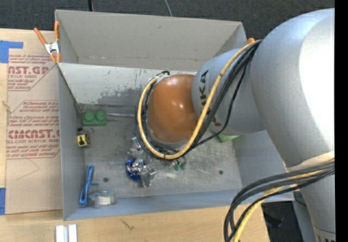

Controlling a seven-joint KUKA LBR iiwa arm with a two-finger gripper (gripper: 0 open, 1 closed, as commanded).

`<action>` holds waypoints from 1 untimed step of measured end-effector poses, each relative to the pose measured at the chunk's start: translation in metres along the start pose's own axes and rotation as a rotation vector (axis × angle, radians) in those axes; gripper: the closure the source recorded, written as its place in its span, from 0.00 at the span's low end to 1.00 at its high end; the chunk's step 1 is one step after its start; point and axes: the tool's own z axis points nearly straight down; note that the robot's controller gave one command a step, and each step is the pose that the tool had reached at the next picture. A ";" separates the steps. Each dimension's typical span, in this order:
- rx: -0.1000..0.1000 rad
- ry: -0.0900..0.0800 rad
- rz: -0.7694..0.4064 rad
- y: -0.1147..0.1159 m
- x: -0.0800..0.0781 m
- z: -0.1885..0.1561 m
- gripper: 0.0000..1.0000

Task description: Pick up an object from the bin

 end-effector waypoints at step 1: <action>0.001 -0.005 -0.012 -0.009 0.003 -0.152 1.00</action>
Offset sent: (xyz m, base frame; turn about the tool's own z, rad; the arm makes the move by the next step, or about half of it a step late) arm -0.0024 -0.0111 0.1478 -0.0120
